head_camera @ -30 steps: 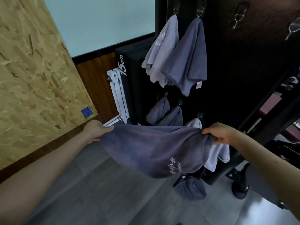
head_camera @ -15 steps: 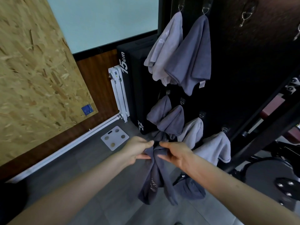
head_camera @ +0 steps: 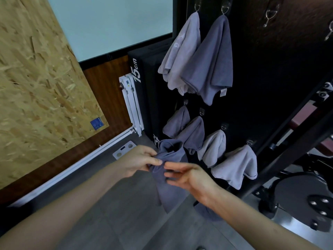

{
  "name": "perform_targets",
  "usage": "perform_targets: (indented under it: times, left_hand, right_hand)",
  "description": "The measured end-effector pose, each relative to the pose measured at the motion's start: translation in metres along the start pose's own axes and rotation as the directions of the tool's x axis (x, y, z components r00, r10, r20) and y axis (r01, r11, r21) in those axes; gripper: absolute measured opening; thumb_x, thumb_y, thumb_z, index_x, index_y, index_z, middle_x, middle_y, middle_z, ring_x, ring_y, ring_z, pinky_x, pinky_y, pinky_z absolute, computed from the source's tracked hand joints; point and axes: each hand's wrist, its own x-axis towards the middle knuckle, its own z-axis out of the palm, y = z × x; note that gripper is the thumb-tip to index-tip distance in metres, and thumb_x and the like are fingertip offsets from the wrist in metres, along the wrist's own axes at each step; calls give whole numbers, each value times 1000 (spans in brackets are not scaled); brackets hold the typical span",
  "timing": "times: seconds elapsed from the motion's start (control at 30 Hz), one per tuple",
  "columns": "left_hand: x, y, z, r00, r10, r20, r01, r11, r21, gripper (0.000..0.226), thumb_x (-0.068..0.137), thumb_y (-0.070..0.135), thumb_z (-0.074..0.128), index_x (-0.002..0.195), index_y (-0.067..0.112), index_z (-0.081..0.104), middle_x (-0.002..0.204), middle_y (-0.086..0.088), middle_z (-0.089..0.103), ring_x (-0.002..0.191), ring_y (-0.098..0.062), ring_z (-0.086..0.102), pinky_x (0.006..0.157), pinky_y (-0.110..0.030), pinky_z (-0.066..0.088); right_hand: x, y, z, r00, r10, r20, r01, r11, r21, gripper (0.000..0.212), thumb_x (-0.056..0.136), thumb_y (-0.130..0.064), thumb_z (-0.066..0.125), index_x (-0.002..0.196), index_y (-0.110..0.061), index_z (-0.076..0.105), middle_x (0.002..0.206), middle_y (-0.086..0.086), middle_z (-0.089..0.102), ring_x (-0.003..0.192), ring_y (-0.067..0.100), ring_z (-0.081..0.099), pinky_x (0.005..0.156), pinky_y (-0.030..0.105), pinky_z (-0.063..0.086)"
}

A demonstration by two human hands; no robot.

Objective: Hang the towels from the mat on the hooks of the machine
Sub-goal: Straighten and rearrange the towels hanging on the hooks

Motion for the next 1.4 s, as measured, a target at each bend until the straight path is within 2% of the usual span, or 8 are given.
perform_targets:
  times: [0.07,0.17,0.47,0.63,0.8,0.9,1.17,1.4]
  left_hand:
    - [-4,0,-6,998,66,17,-67,992,107,9,79,0,67,85,5,63,82,-12,66,74,-16,61,62,-23,48]
    - [-12,2,-13,982,187,13,-184,951,248,10,73,4,69,76,8,60,75,-9,63,70,-15,57,65,-28,41]
    - [-29,14,-41,942,334,-24,-297,864,406,16,72,1,67,72,14,58,73,-10,61,66,-10,54,63,-27,41]
    - [-36,14,-56,945,326,-31,-294,885,361,14,75,-11,65,76,0,56,68,13,64,65,3,56,62,-12,42]
    - [-42,6,-72,939,343,-10,-310,862,402,25,72,-8,67,70,15,58,73,-3,62,71,-9,57,67,-24,41]
    - [-43,8,-71,927,375,-12,-337,846,413,13,62,17,68,72,18,59,77,-11,62,73,-16,57,68,-33,42]
    - [-34,20,-62,892,450,44,-427,807,407,15,58,26,61,73,23,60,80,-7,63,74,-18,59,68,-31,44]
    - [-34,32,-58,868,490,86,-487,802,345,14,59,27,62,72,22,59,81,-7,61,75,-13,57,66,-22,43]
  right_hand:
    - [9,-4,-19,949,-259,-181,182,916,-356,45,74,20,44,109,1,66,93,7,69,84,18,64,82,30,55]
    - [29,-17,-47,791,-600,118,361,301,-883,60,60,2,49,116,-16,63,104,-6,62,99,17,55,86,34,46]
    - [47,-28,-46,809,-226,542,506,-200,-839,14,67,-32,61,74,-21,60,68,-8,52,80,3,31,76,31,22]
    - [40,-14,-47,788,-274,551,529,-155,-834,21,75,-27,61,62,-20,46,56,-10,39,69,5,28,71,31,23]
    - [34,-14,-59,805,-463,371,475,126,-871,28,89,-39,49,100,-25,71,68,-12,67,66,0,56,71,28,44]
    - [35,-15,-57,859,-482,173,330,262,-907,27,93,-32,53,82,-15,72,69,0,70,64,12,62,66,37,51]
    - [34,-22,-45,923,-366,-121,16,348,-937,42,63,-76,61,85,-42,73,84,-23,70,83,-3,60,72,22,50]
    - [31,-24,-33,920,-371,-127,31,393,-919,23,72,-60,67,79,-39,74,81,-23,70,74,-6,58,58,15,40]
